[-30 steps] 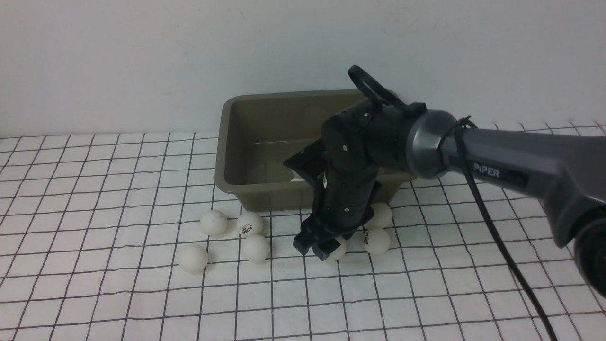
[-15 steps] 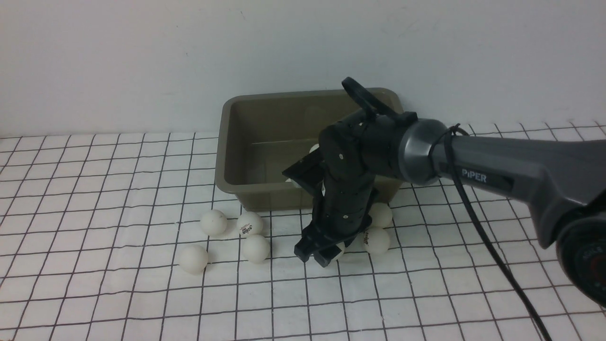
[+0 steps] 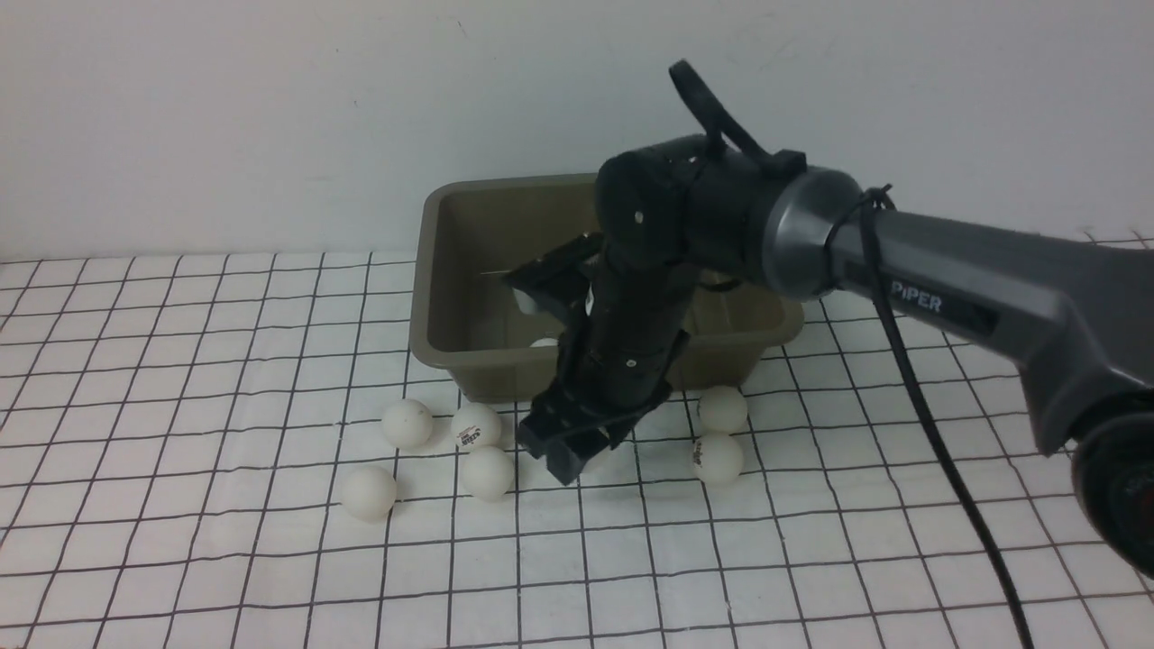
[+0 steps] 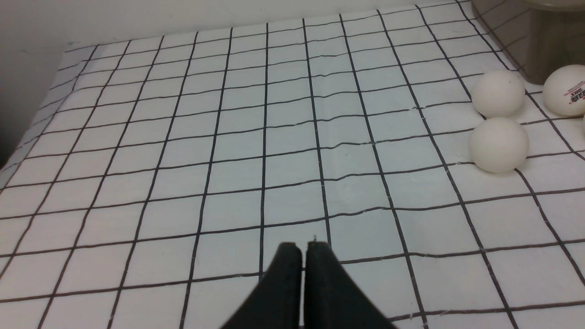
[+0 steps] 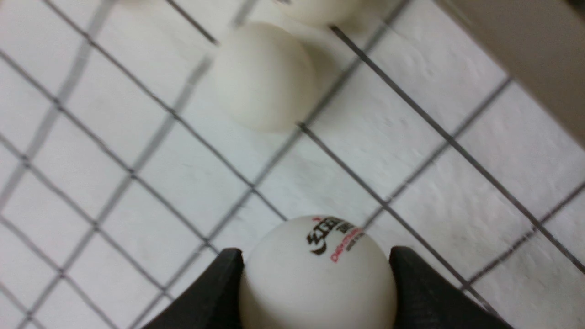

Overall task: Put the table tennis balls into the box on the white checkered tablecloth.
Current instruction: 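Reach for and grasp a ping pong ball on the table, then release the ping pong ball into the bin and lift the gripper away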

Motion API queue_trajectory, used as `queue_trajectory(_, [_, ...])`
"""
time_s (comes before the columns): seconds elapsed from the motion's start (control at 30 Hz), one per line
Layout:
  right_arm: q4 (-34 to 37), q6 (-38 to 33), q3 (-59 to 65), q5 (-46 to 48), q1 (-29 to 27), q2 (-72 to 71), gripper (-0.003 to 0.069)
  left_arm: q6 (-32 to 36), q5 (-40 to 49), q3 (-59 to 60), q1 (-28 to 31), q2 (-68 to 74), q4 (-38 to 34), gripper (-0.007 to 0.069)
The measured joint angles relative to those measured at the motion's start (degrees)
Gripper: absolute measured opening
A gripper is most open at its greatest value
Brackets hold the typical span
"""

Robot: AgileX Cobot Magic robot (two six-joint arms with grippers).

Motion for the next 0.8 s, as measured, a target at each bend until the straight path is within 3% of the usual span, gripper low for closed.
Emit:
queue_trajectory(0.17, [2.57,-3.13,-4.89,0.49,0.05,-4.74,0.0365,0.0,0.0,0.0,0.0,0.0,0.0,-0.0004])
queue_trajectory(0.27, [-3.42,-2.98,-8.58,0.03,0.05,-6.0,0.0365,0.0,0.0,0.0,0.0,0.0,0.0,-0.0004])
queue_trajectory(0.37, [-13.82,0.58,-9.48,-8.04,-0.3,-5.58,0.0365,0.0,0.0,0.0,0.0,0.0,0.0,-0.0004])
queue_trajectory(0.43, [-16.69,2.33,-9.48,-12.11,-0.85,-4.55,0.0365,0.0,0.0,0.0,0.0,0.0,0.0,-0.0004])
queue_trajectory(0.8, [-19.08,3.8,-9.48,-19.24,-2.5,1.45,0.0365,0.0,0.0,0.0,0.0,0.0,0.0,-0.0004])
